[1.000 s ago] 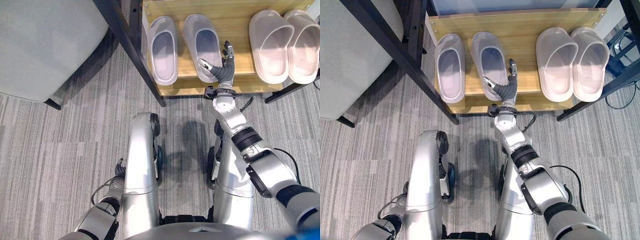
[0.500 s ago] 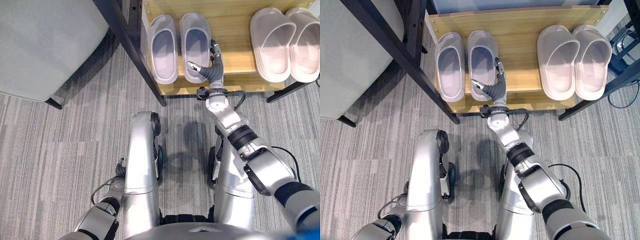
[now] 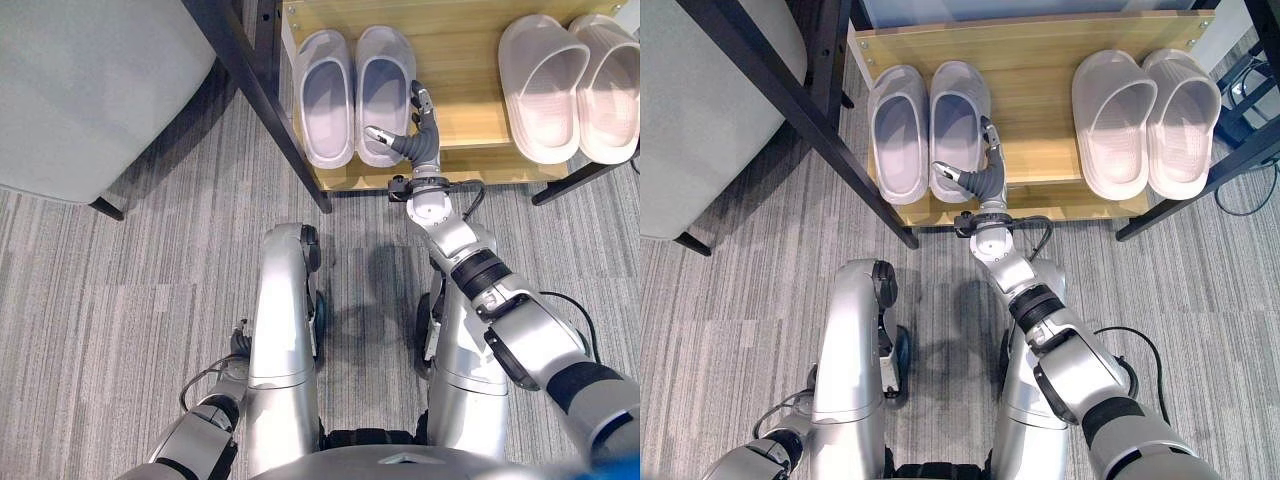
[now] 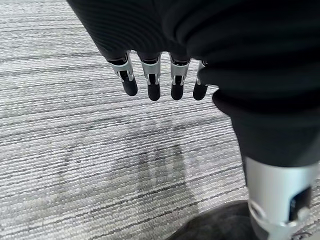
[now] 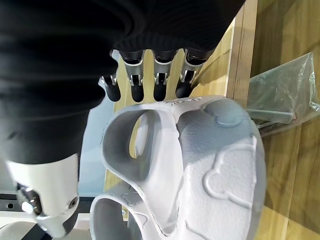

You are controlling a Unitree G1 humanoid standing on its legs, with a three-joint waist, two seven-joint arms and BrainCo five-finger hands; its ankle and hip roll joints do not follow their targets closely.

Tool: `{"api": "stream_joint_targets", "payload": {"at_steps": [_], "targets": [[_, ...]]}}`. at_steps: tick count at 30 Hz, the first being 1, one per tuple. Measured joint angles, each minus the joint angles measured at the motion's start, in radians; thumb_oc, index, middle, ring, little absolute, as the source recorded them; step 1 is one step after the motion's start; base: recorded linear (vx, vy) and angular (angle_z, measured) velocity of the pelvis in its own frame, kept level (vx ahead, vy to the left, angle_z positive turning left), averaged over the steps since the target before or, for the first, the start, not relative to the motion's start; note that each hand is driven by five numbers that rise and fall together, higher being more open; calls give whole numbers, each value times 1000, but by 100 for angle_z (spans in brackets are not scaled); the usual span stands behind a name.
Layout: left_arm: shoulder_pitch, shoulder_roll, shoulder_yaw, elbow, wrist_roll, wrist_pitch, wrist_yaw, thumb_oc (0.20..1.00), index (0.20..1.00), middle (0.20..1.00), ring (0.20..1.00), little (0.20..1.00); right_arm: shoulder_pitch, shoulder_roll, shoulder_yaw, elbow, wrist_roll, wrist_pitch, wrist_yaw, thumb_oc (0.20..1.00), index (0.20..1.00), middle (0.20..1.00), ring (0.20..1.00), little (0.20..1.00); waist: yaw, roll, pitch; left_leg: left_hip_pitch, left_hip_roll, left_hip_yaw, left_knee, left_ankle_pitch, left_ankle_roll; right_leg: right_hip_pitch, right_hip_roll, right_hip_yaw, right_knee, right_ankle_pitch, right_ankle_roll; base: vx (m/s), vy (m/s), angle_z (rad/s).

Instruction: Arrange the slippers neatly on the shoe rack.

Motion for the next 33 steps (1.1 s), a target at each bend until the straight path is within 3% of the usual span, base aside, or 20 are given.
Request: {"api": "stream_joint_targets", "payload": {"at_steps": [24, 33], "targets": [[1, 0, 0, 17, 1, 0, 0, 1000, 1000, 1000, 1000, 1000, -10, -1, 4, 11, 0, 2, 26, 1000, 1000, 1000, 1000, 1000, -3, 1, 0, 3, 0, 0, 1, 0, -1, 0, 1, 1, 4, -1, -1, 0, 0, 0], [2, -1, 2, 17, 2, 1, 3, 1000, 1000, 1000, 1000, 1000, -9, -3, -39, 22, -137, 46, -27, 1000, 1000, 1000, 1000, 1000, 1, 3, 2, 3, -1, 0, 2, -1, -1, 0, 1, 2, 4, -1, -1, 0, 0, 0]]}}
